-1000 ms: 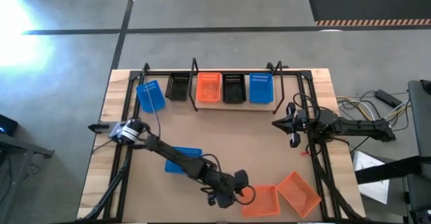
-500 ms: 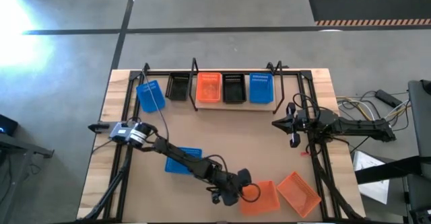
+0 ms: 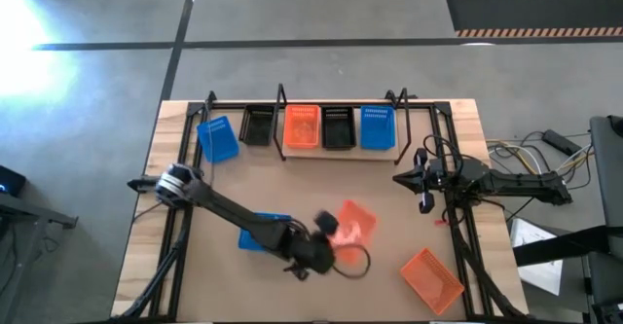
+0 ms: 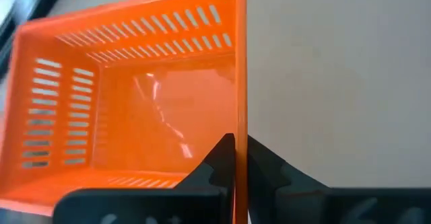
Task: Stack baskets on shelf by color
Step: Stack the left orange bin on the orange bin on the shelf
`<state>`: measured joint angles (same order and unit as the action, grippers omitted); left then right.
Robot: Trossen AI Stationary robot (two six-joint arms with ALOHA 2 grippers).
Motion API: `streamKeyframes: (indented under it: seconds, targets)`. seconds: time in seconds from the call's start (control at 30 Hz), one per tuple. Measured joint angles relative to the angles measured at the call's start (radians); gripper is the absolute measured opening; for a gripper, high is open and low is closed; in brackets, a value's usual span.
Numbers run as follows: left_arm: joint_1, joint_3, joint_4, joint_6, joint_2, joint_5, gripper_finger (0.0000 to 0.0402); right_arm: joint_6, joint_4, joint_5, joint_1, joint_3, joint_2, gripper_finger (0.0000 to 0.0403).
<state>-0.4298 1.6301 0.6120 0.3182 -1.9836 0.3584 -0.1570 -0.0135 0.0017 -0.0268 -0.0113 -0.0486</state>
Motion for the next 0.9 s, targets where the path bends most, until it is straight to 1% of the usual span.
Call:
streamKeyframes:
  seconds: [0.07,0.13,0.2,0.27,0.37,0.47,0.6,0.67,0.73,0.9]
  targets:
    - [0.019,-0.009,0.125,-0.102,0.058,0.064,0.0001,0.0,0.0,0.0,0.0,0.0,0.0,0.0009]
    - [0.05,-0.029,0.212,-0.187,0.123,0.13,0.0001,0.0,0.0,0.0,0.0,0.0,0.0,0.0009]
    - [0.092,-0.064,0.267,-0.223,0.189,0.205,0.0,0.0,0.0,0.0,0.0,0.0,0.0,0.0009]
    - [0.152,-0.116,0.269,-0.217,0.264,0.263,0.0,0.0,0.0,-0.001,0.0,0.0,0.0,0.0009]
    - [0.28,-0.184,0.253,-0.151,0.355,0.246,0.0,0.0,0.0,-0.001,0.0,0.0,0.0,0.0009]
    - [0.433,-0.244,0.214,-0.055,0.41,0.197,0.0,0.0,0.0,0.0,0.0,0.0,0.0,0.0009]
    - [0.601,-0.306,0.107,0.105,0.412,0.142,0.0,0.0,0.0,0.0,0.0,0.0,0.0,0.0009]
    - [0.651,-0.322,0.072,0.189,0.397,0.137,0.0,0.0,0.0,-0.001,0.0,0.0,0.0,0.0009]
    - [0.681,-0.327,0.067,0.24,0.38,0.125,0.0,0.0,0.0,0.0,0.0,0.0,0.0,0.0009]
    - [0.701,-0.327,0.057,0.265,0.363,0.018,0.0,0.0,0.0,0.0,0.0,0.0,0.0,0.0009]
